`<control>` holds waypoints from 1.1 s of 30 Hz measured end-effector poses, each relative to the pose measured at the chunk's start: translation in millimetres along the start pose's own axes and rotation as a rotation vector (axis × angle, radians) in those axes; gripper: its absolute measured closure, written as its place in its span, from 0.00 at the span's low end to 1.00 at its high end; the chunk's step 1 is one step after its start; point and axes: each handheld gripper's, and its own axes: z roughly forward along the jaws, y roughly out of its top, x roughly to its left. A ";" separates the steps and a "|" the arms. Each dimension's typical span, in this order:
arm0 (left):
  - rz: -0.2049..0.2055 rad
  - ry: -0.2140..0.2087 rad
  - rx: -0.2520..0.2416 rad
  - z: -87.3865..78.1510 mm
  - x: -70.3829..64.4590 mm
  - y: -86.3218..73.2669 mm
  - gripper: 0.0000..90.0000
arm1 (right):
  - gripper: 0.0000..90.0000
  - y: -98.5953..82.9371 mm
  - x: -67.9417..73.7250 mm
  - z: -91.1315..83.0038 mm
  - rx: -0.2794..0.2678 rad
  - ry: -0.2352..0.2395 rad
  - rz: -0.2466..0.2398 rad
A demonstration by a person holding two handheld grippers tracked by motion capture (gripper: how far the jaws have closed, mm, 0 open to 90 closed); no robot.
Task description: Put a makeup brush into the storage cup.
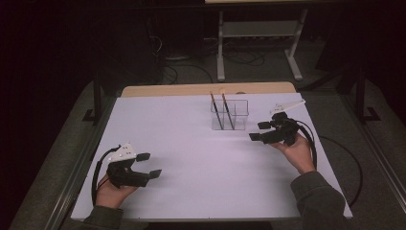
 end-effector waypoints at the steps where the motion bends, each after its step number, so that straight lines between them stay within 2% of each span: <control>1: -0.003 0.000 0.000 -0.1 -0.3 -0.1 0.26 | 0.34 -0.7 1.0 -0.4 0.000 -0.001 -0.003; 12: 0.000 0.002 0.004 -1.9 -0.9 -0.5 0.25 | 0.31 -10.1 10.9 -5.3 -0.016 -0.011 -0.023; 22: -0.002 -0.001 0.006 -1.1 -2.2 -0.8 0.25 | 0.29 -18.1 20.2 -5.7 -0.020 0.000 -0.029; 33: -0.006 0.002 0.007 0.6 -3.5 -1.9 0.25 | 0.27 -31.2 25.9 -7.7 -0.012 0.003 -0.020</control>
